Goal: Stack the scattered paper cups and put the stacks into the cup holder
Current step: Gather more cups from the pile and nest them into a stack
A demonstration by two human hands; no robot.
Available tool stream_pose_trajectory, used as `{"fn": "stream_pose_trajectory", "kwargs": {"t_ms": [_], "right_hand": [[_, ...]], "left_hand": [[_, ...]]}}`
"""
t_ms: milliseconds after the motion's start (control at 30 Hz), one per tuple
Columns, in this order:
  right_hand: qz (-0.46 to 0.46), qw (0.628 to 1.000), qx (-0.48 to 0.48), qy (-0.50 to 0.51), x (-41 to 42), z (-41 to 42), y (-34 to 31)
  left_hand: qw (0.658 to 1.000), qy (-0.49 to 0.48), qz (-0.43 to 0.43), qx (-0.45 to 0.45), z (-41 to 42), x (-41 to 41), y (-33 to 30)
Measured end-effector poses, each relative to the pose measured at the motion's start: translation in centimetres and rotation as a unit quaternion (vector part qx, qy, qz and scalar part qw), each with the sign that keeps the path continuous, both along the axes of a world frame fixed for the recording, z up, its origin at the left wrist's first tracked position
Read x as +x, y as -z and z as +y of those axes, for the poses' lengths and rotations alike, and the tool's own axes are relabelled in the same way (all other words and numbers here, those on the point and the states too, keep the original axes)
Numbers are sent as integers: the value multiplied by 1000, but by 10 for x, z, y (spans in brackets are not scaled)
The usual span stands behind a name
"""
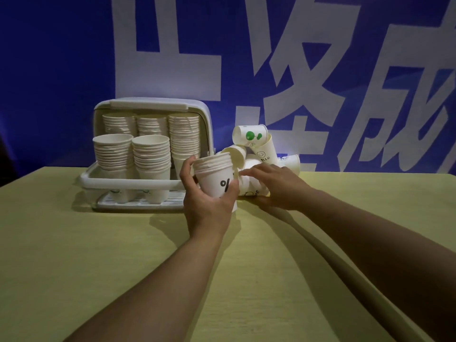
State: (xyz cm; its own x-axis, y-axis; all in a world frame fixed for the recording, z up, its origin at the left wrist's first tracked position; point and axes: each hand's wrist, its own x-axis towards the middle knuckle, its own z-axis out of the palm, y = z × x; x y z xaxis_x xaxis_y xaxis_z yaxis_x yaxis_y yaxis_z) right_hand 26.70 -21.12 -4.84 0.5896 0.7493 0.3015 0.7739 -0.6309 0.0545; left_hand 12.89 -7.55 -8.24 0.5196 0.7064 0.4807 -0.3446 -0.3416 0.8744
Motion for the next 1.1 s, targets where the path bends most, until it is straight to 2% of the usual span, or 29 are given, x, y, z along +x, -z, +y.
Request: {"fn": "stream_pose_trajectory", "kwargs": {"t_ms": [133,233,300,367,467,533,600,733,800,900,1033,1100], "right_hand": [[-31,999,-34,16,10,11,2],[5,1000,-15,16,8,10,-1],[59,995,82,9,1,4,-5],[109,967,230,-1,-7,-8,-11],[180,887,425,-8,-25,-28,-31],[214,839,501,-17,-36,-35,-47],[228,830,508,-41,-50,-34,-56],[228,859,454,-60,-71,-24,-57],[246,863,438,-62,-76,-18,-51],[259,866,424,-55,-76,-11,-31],[232,879,416,-26,-61,-8,-16],[186,895,405,-2,-46,-5,-22]], "left_hand": [[1000,1,-6,0,2,0,1],[1000,5,-5,1,2,0,1],[1000,7,-2,11,2,0,0],[999,29,9,34,0,0,1],[992,84,47,76,-5,-3,1],[985,112,72,113,-8,-4,0],[977,135,94,139,-11,-7,-1],[965,162,116,168,-13,-11,-2],[964,166,123,170,-13,-11,-2],[976,122,101,148,-10,-7,-1],[984,74,101,129,-7,-4,-1],[988,69,92,106,-7,-3,-1]]}}
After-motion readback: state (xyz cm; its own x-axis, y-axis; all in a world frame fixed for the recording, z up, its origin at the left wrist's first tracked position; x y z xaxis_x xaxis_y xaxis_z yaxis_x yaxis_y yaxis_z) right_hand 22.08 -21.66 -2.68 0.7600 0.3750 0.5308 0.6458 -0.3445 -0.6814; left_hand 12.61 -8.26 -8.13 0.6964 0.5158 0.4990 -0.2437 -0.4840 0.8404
